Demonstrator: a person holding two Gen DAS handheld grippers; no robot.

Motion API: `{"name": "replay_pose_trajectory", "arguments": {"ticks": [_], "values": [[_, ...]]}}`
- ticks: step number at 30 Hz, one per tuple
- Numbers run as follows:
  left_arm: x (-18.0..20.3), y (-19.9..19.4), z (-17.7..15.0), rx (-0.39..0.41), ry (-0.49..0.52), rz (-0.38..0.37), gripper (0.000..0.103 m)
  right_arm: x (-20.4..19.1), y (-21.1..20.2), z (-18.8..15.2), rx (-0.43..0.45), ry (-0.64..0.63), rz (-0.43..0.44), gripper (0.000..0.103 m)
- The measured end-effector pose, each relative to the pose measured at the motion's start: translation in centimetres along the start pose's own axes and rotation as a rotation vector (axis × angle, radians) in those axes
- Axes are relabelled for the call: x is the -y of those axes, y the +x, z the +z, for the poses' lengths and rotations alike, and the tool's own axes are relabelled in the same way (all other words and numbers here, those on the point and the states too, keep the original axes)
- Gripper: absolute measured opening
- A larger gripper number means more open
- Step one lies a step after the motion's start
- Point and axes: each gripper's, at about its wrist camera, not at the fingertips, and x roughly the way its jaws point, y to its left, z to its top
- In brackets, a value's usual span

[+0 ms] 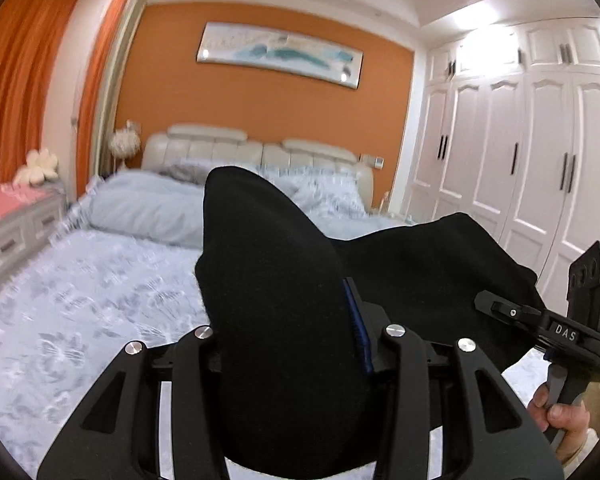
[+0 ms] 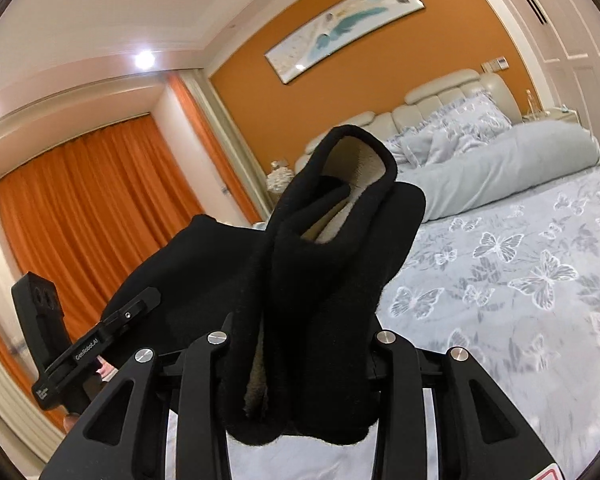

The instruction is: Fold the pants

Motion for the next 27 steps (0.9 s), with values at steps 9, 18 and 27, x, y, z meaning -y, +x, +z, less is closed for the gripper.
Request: {"name": "replay_pose_trajectory", "arguments": {"ticks": [9,18,27], "values": [[-5.3,18.4,-9.4,-0.231,-0.089,0.060,0.041,13.1,14.8,-6.6,-0.173,0.120,-0.151,0.033],[-9.5,20.2,-19.3,-0.423,-0.092,0.203,0.073,20.4,15.3,-12.3,-0.319,0.292,-0.269,0.077],[-4.8,14.0,-11.9,-0.369,0.051,0.353,0.086,9.0,12.3,-7.6,-0.235,-0.112,-0.343,0.032]]}}
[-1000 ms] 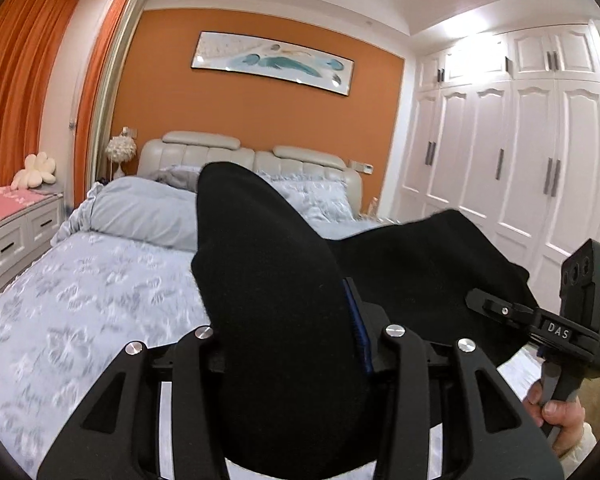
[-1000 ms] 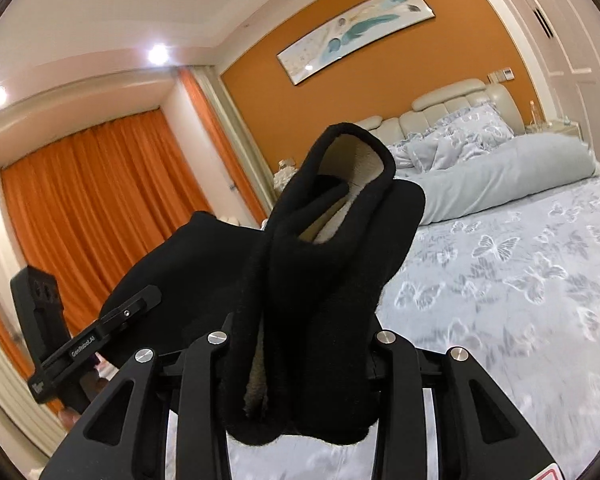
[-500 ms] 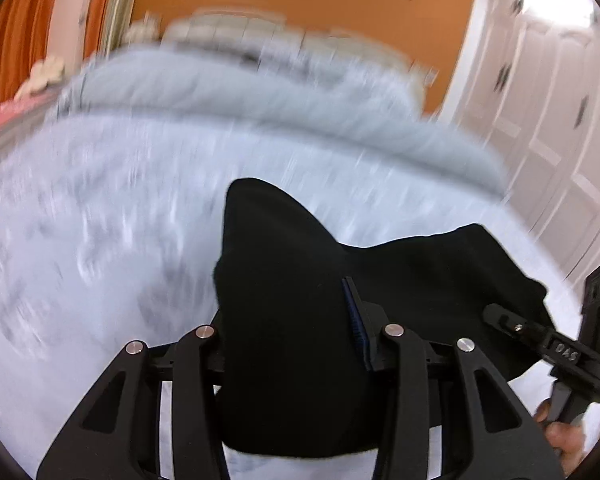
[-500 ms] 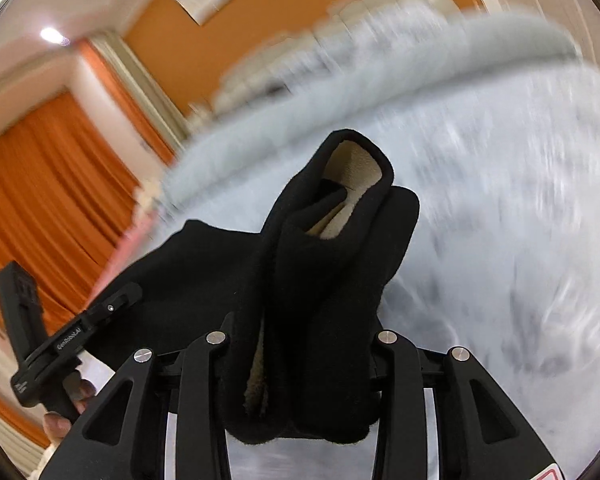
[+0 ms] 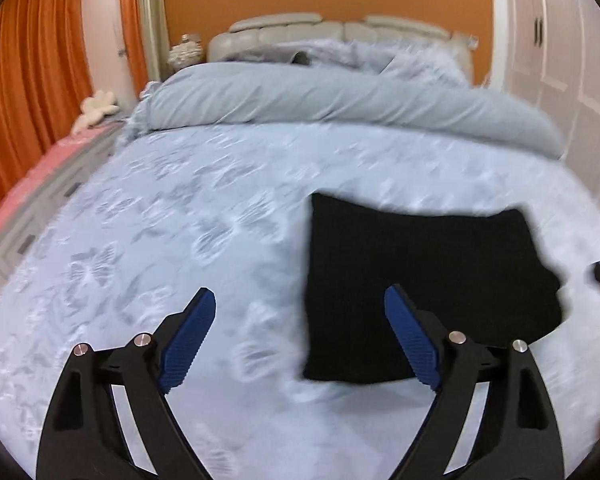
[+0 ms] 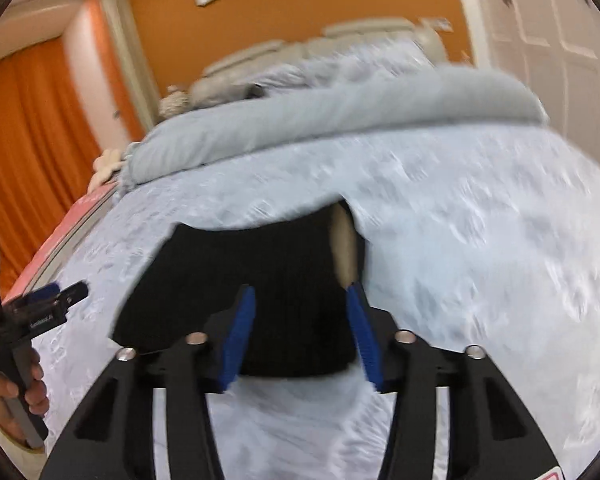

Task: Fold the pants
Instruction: 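Lower the folded bundle onto the bed and open both tools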

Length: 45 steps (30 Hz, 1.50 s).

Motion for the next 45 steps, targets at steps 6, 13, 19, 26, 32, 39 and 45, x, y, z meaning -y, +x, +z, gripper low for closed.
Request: {"name": "replay_pose_trajectory", "arguments": {"ticks": [6,13,19,26,32,39,45], "values": [[4.8,6.6,0.0,-0.110,0.104,0.064,0.094,3.4,10.6,-0.9,-0.233,0.000,-0.190,0.019],[4.9,11.0,-2.4,-0.199,0.092,0.058,0.092,1.7,7.8,-0.7,-0.160,-0.043,-0.168,0.028],[5.5,10.1,-2.7,-0.189,0.105,0.066,0.092,3.7,7.6,-1.9,-0.182,0.038,-0.196,0.028],[5.5,4.7,-4.0,-0.158,0.111,0.052,0.092,0.6,1.4,-3.9,-0.164,0.026,-0.167,0.029],[5.0,0.6,-5.7,-0.167,0.087,0.035,0.092,-1.3,-0.8,-8.0,-0.195,0.012,-0.179,0.029],[4.8,-3.6,-7.4,-0.160,0.108,0.045,0.092,-2.6,-2.7,-11.1,-0.232,0.037,-0.159,0.029],[4.3,-5.2,-8.5,-0.163,0.095,0.030,0.092,-3.0,-3.5,-12.8,-0.246,0.067,-0.164,0.029]]}}
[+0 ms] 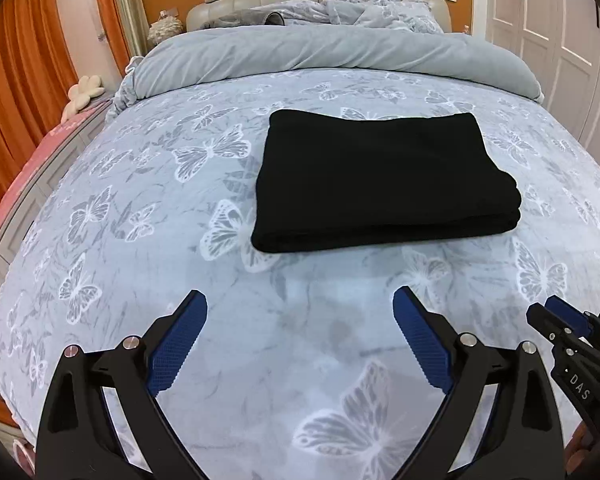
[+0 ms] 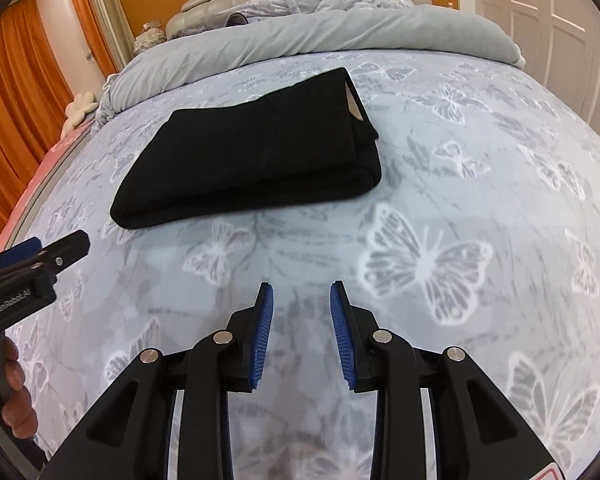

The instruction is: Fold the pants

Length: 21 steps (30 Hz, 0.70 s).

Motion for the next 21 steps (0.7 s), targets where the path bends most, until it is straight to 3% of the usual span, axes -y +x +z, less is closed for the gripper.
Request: {"name": "replay_pose_trajectory", "arguments": {"ticks": [8,12,21], "values": [[-0.9,-0.6,-0.9,0.007,-0.007,0.011,0.092,-0.2,-0.9,-0.4,0.020,0.010,-0.021,0.030],[-1.2,-0.4,-1.2,0.024,-0.005,0.019,0.093,-0.8,-1.0,-0.4,0.046,-0.006,-0.041,0.037],[-1.0,1.3,-1.9,-0.016,0.003,0.012,0.093,-1.4,0.4,-0.5,0.050,-0.046,-0.078,0.037]]}}
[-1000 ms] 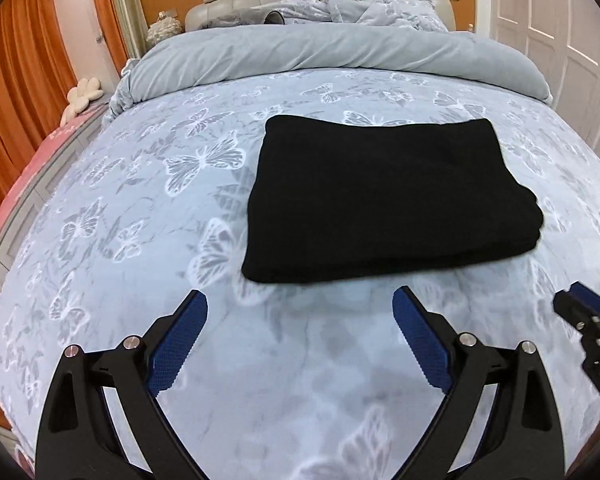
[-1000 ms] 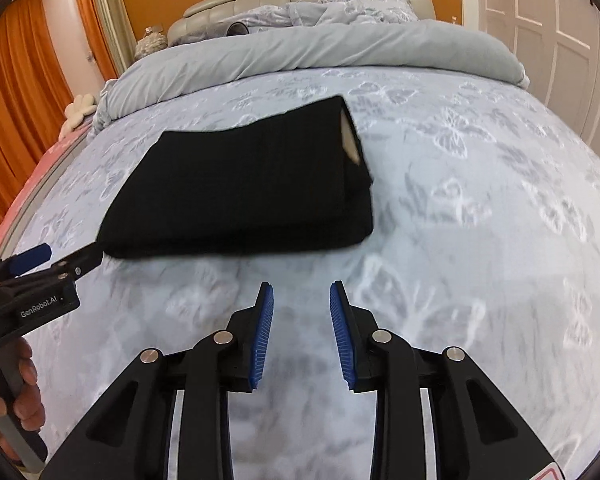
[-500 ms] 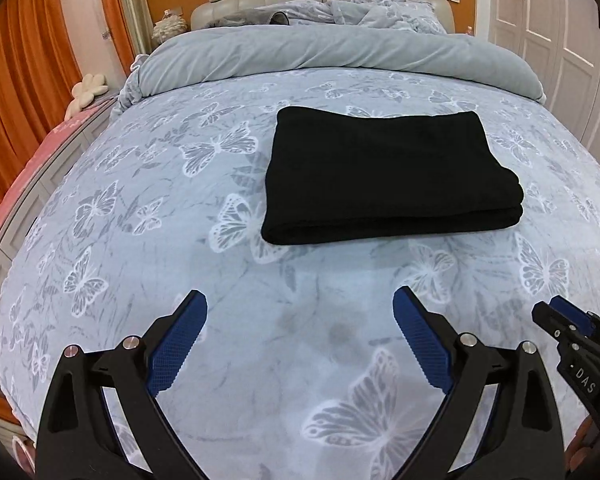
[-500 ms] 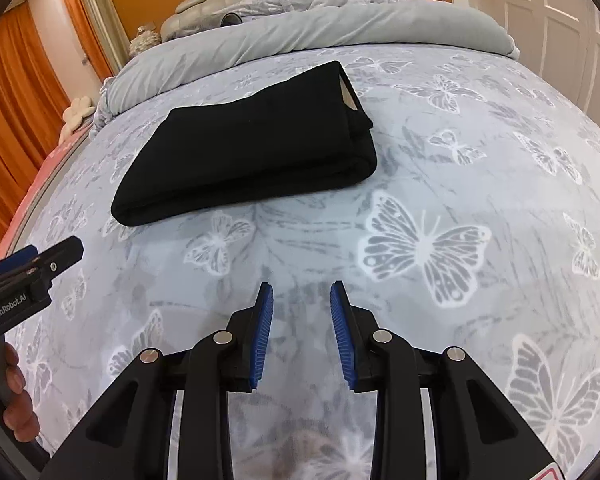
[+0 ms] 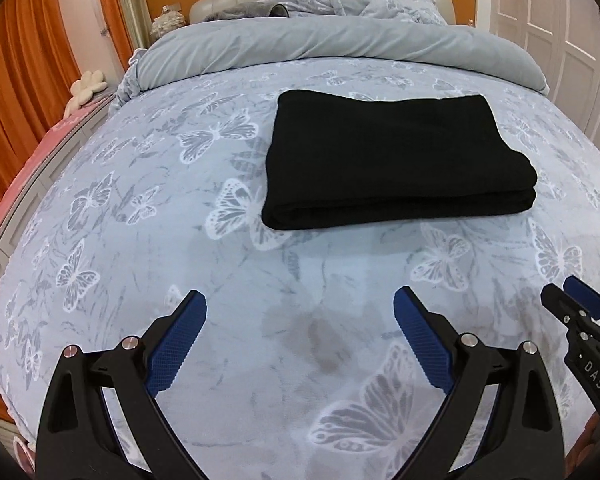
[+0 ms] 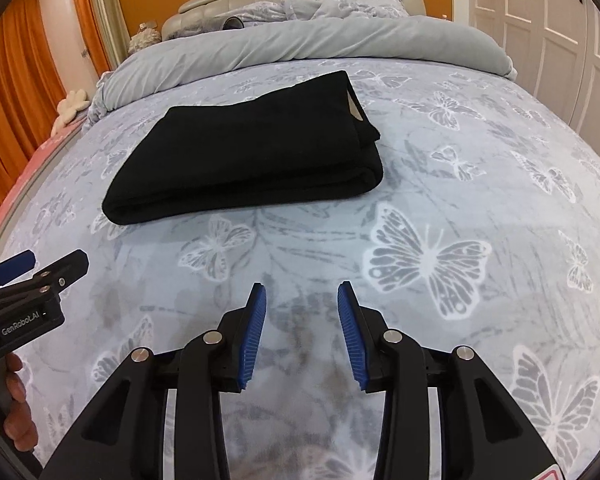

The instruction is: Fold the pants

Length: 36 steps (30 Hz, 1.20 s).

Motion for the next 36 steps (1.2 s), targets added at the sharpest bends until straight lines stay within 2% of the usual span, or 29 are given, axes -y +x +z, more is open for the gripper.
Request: {"name": "replay_pose_trajectory", "arguments": {"ticks": [5,7,11,15,22,36], "values": [[0.4,0.1,0.0,-0.003,0.001,-0.001,0.095,0.2,0.1,0.0,0.008,0.002,-0.006,0.038],[0.5,0.2,0.0,-0.008,0.000,-0.003,0.098,0.2,0.2,0.0,0.013,-0.004,-0.010,0.045],[0.7,0.1,-0.4,0.023,0.011,0.015,0.098,0.0,0.3,0.0,0.031,-0.024,-0.021,0.046],[0.5,0.9,-0.7,0.028,0.007,-0.010,0.098,-0.3,0.7,0.3,0.046,-0.045,-0.041,0.052],[0.4,3.1,-1.7,0.003,0.009,0.005,0.098,-0.7,1.1,0.0,0.045,-0.061,-0.060,0.052],[0.2,2.4,-1.7,0.028,-0.005,0.004,0.098,-1.5,0.6,-0.1,0.071,-0.085,-0.063,0.054]]}}
